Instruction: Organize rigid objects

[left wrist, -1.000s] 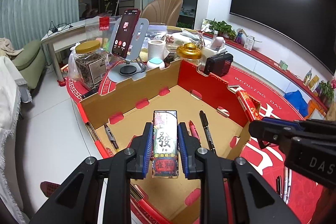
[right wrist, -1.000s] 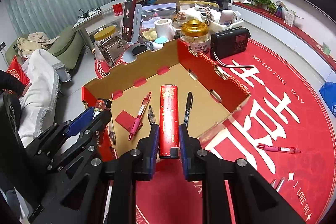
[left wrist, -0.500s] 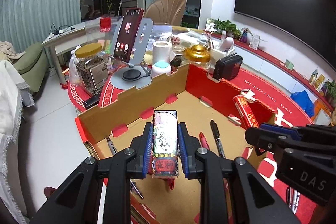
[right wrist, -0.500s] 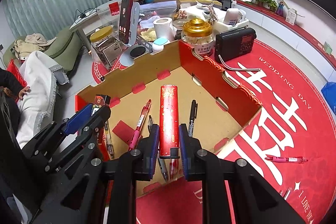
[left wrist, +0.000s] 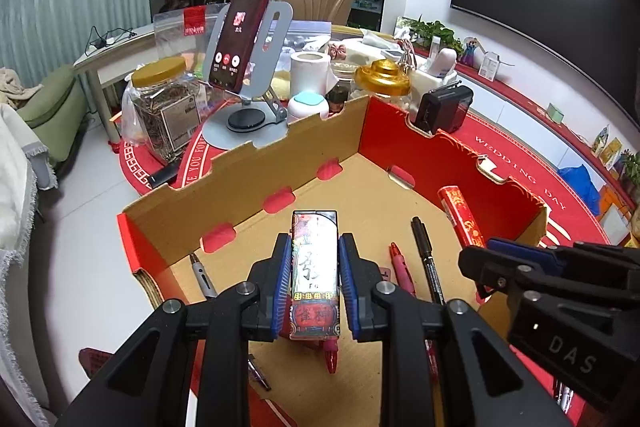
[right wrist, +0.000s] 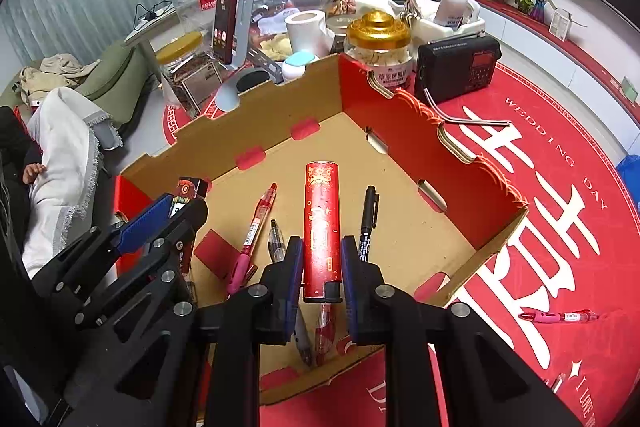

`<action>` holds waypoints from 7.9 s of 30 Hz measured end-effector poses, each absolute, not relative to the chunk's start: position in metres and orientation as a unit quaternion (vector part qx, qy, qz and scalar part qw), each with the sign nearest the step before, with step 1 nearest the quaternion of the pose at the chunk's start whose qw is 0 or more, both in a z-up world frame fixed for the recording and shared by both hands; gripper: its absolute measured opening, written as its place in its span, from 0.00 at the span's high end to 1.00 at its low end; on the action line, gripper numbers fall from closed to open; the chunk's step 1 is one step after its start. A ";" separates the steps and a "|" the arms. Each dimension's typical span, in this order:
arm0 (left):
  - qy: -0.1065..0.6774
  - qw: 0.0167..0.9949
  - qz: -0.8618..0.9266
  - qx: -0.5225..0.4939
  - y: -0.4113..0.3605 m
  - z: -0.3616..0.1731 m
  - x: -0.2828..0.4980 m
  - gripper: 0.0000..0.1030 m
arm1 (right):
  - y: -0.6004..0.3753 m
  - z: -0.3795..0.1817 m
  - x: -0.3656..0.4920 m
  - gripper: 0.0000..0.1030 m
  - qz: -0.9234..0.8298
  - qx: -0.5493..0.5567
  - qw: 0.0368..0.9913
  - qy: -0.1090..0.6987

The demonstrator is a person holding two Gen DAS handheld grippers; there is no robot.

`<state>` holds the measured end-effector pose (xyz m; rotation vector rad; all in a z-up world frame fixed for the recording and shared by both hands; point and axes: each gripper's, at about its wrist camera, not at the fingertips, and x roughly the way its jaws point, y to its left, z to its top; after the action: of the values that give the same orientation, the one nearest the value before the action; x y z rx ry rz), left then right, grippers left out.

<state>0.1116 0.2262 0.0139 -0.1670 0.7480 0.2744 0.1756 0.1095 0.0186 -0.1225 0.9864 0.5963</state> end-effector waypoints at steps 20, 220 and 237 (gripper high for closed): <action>0.472 0.867 0.154 -0.039 0.226 -0.005 0.136 0.18 | 0.113 -0.010 0.189 0.81 0.254 -0.085 0.821 0.504; 0.322 0.945 0.055 -0.022 0.102 0.058 0.009 0.91 | -0.055 0.059 0.056 0.89 0.231 -0.016 0.864 0.447; 0.404 0.888 -0.126 0.178 0.037 -0.023 0.017 0.75 | -0.057 0.032 0.064 0.89 0.221 -0.016 0.849 0.480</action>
<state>0.0168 0.0369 -0.0234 0.3705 0.8395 -0.2620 0.0643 -0.0568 0.0322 -0.0332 1.0106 0.4661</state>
